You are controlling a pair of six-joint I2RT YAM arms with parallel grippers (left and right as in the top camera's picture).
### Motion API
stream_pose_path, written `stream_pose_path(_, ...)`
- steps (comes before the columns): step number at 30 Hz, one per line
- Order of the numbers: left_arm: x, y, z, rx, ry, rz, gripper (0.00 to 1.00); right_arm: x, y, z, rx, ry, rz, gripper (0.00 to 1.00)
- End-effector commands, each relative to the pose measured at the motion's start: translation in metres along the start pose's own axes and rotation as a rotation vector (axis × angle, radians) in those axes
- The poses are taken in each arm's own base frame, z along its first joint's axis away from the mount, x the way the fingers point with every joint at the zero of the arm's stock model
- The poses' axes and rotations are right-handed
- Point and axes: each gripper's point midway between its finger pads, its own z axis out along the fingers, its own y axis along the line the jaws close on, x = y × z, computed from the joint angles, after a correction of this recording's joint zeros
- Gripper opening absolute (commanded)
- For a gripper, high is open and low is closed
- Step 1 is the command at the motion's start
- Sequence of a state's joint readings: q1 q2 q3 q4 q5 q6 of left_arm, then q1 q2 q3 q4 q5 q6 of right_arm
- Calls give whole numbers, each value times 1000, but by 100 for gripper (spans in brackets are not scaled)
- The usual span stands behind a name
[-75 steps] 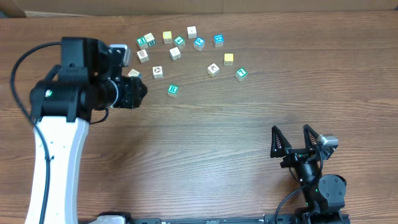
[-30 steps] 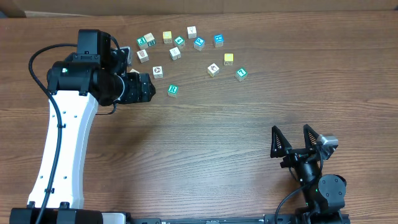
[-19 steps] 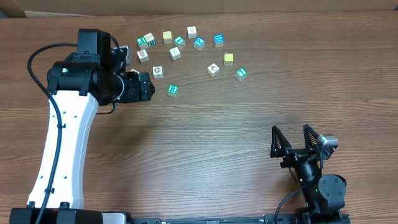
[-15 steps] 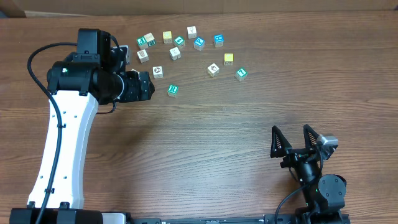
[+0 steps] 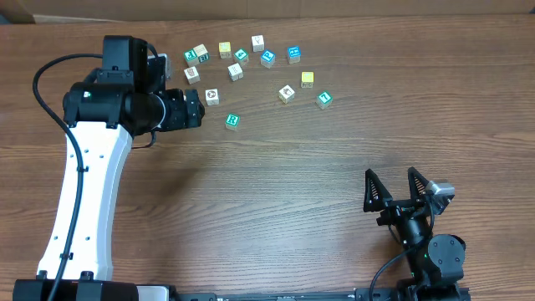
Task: Form a horizontal line
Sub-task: 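Lower the left gripper over the green R block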
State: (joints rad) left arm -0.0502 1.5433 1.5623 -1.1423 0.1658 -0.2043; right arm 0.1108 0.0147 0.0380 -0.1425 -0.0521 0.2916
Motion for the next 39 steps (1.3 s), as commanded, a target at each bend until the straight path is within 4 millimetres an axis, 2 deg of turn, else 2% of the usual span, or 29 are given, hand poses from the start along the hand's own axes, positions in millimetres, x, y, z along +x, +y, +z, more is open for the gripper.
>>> stream_pose_path(1, -11, 4, -2, -22, -38, -20, 88, -3, 0, -1, -2, -16, 2, 100)
stream_pose_path(2, -12, 3, -2, -21, -43, -19, 83, -3, 0, -1, -2, -16, 2, 100)
stream_pose_path(3, -14, 3, -2, -20, -48, -18, 68, -3, 0, -1, -1, -16, 2, 100)
stream_pose_path(5, -17, 3, -2, -17, -63, -19, 22, -3, 0, -1, -1, -16, 2, 100)
stream_pose_path(6, -19, 3, -2, -18, -69, -29, 4, -3, 0, -1, -2, -16, 2, 100)
stream_pose_path(12, -27, 4, 5, -25, -87, -66, 4, -3, 0, -1, -1, -16, 2, 100)
stream_pose_path(16, -25, 8, 23, -34, -42, -91, 13, -3, 0, -1, -1, -16, 2, 100)
stream_pose_path(17, -24, 8, 28, -34, -28, -93, 17, -3, 0, -1, -1, -16, 2, 100)
stream_pose_path(20, -20, 10, 44, -37, 16, -103, 52, -3, 0, -1, -1, -16, 2, 100)
stream_pose_path(23, -15, 6, 55, -8, 62, -110, 57, -3, 0, -1, -1, -16, 2, 100)
stream_pose_path(24, -14, 6, 58, -7, 70, -111, 62, -3, 0, -1, -2, -16, 2, 100)
stream_pose_path(26, -12, 8, 63, -12, 83, -113, 64, -3, 0, -1, -2, -16, 2, 100)
stream_pose_path(28, -11, 9, 67, -15, 94, -115, 63, -3, 0, -1, -2, -16, 2, 100)
stream_pose_path(31, -8, 9, 72, -19, 115, -115, 67, -3, 0, -1, -1, -16, 2, 100)
stream_pose_path(34, -4, 3, 78, -17, 135, -93, 73, -3, 0, -1, -2, -16, 2, 100)
stream_pose_path(39, 0, -16, 97, -9, 153, -39, 74, -3, 0, -1, -2, -16, 2, 100)
